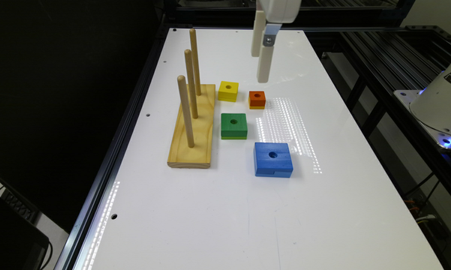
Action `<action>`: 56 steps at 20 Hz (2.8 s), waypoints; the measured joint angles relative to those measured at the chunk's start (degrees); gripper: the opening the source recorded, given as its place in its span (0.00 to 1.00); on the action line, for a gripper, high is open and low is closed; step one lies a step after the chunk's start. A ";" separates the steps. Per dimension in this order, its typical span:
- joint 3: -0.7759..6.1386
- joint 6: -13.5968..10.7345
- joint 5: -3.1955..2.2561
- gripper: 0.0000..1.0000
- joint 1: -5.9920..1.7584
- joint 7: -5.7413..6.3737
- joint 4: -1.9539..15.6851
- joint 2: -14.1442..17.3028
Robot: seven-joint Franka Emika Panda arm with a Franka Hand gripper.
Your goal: Pick up green block.
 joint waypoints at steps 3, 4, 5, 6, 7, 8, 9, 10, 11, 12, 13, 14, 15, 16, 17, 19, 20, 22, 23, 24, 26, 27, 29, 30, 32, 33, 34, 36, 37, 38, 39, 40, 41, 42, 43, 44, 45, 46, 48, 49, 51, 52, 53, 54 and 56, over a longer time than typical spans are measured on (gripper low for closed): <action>-0.01 0.00 -0.02 1.00 -0.20 0.00 0.18 0.15; -0.01 0.00 -0.03 1.00 -0.29 0.00 0.19 0.15; -0.01 0.00 -0.04 1.00 -0.38 0.00 0.19 0.15; 0.00 0.00 -0.05 1.00 -0.46 0.00 0.19 0.15; 0.00 0.00 -0.05 1.00 -0.55 0.00 0.20 0.15; 0.00 0.00 -0.05 1.00 -0.61 0.00 0.20 0.15; 0.00 0.00 -0.05 1.00 -0.65 0.00 0.20 0.15; 0.00 0.00 -0.05 1.00 -0.68 0.00 0.20 0.20; 0.00 0.00 -0.05 1.00 -0.68 0.00 0.20 0.31; 0.00 0.00 -0.05 1.00 -0.69 0.00 0.20 0.44; 0.00 0.00 -0.05 1.00 -0.69 0.00 0.20 0.55; 0.00 0.00 -0.05 1.00 -0.69 0.00 0.20 0.62; 0.00 0.00 -0.05 1.00 -0.70 0.00 0.20 0.65; 0.00 0.00 -0.05 1.00 -0.70 0.00 0.20 0.65; 0.00 0.00 -0.05 1.00 -0.71 0.00 0.20 0.65; 0.00 0.00 -0.05 1.00 -0.71 0.00 0.20 0.65; 0.00 0.00 -0.05 1.00 -0.72 0.00 0.20 0.65; -0.01 0.00 -0.09 1.00 -0.82 0.00 0.23 0.65; -0.01 0.00 -0.10 1.00 -0.89 -0.01 0.25 0.65; -0.01 0.00 -0.10 1.00 -0.94 -0.01 0.25 0.65; -0.01 0.00 -0.11 1.00 -1.00 -0.01 0.27 0.65; -0.01 0.00 -0.11 1.00 -1.02 -0.01 0.28 0.67; -0.01 0.05 -0.14 1.00 -1.09 -0.01 0.28 0.90; -0.01 0.31 -0.16 1.00 -1.13 -0.02 0.28 1.23; -0.01 1.41 -0.20 1.00 -1.22 -0.04 0.26 2.29; -0.01 2.32 -0.22 1.00 -1.24 -0.04 0.26 3.17; -0.01 3.25 -0.24 1.00 -1.25 -0.04 0.26 4.05; -0.01 4.54 -0.27 1.00 -1.26 -0.04 0.28 5.28; -0.01 4.89 -0.27 1.00 -1.27 -0.04 0.29 5.61; -0.01 5.16 -0.27 1.00 -1.28 -0.04 0.29 5.85; -0.01 5.25 -0.27 1.00 -1.30 -0.04 0.29 5.91; -0.01 5.25 -0.27 1.00 -1.30 -0.04 0.30 5.89; -0.01 5.25 -0.27 1.00 -1.31 -0.04 0.32 5.88; -0.01 5.25 -0.27 1.00 -1.31 -0.05 0.34 5.88; -0.01 5.25 -0.27 1.00 -1.31 -0.05 0.36 5.88; -0.01 5.25 -0.27 1.00 -1.32 -0.05 0.36 5.90; -0.01 5.25 -0.27 1.00 -1.32 -0.05 0.36 5.94; -0.01 5.25 -0.27 1.00 -1.33 -0.05 0.35 6.03; -0.01 5.52 -0.29 1.00 -1.35 -0.05 0.34 6.63; -0.01 5.87 -0.30 1.00 -1.36 -0.05 0.34 7.10; -0.01 7.11 -0.35 1.00 -1.38 -0.05 0.34 8.44; -0.01 7.82 -0.38 1.00 -1.38 -0.05 0.33 9.13; -0.01 8.62 -0.40 1.00 -1.39 -0.05 0.34 9.92; -0.01 9.08 -0.41 1.00 -1.40 -0.06 0.35 10.39; -0.01 9.55 -0.42 1.00 -1.41 -0.06 0.35 10.83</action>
